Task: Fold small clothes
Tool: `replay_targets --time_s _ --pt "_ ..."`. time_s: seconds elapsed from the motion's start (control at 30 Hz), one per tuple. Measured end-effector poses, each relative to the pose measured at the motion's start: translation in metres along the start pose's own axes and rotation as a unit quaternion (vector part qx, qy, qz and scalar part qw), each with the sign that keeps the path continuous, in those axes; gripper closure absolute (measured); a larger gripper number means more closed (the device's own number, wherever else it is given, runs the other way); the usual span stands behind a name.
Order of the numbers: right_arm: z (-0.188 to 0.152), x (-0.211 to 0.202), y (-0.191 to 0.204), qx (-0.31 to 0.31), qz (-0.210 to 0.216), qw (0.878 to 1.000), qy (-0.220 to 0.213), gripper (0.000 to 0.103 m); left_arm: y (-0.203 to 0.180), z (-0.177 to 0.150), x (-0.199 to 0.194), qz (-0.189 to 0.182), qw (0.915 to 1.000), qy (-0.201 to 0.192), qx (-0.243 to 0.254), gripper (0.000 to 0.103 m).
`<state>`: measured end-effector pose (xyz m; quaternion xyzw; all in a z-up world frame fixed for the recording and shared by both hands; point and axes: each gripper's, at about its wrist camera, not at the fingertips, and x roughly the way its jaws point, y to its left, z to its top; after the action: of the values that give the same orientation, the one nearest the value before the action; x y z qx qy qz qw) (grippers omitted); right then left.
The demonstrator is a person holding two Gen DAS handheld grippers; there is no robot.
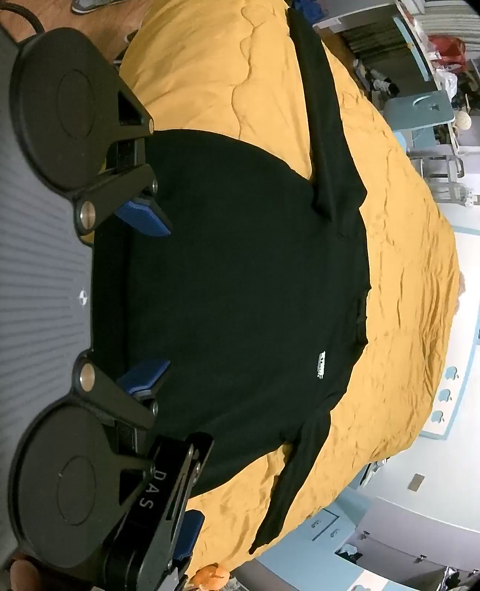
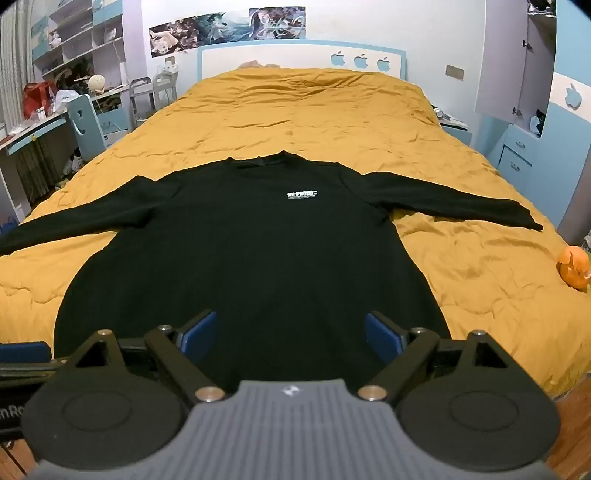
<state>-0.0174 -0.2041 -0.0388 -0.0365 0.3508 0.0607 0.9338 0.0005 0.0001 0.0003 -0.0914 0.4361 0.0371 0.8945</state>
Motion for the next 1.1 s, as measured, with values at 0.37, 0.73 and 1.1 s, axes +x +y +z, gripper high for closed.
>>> replay_targets --time_s 0.37,0.73,1.1 --pt "-0.0025 -0.0037 -0.0005 0.001 -0.003 1.0 0.005 0.02 0.0007 -0.0018 -0.0011 0.001 1.0 -0.005 0.001 0.015" --pt "-0.003 -0.0001 -0.0011 0.003 -0.005 1.0 0.01 0.02 0.0017 -0.0021 0.0028 -0.002 1.0 0.0 -0.005 0.014" --pt "-0.0044 0.0027 -0.0021 0.006 -0.006 1.0 0.016 0.02 0.001 -0.0016 0.0038 -0.001 1.0 0.002 -0.006 0.015"
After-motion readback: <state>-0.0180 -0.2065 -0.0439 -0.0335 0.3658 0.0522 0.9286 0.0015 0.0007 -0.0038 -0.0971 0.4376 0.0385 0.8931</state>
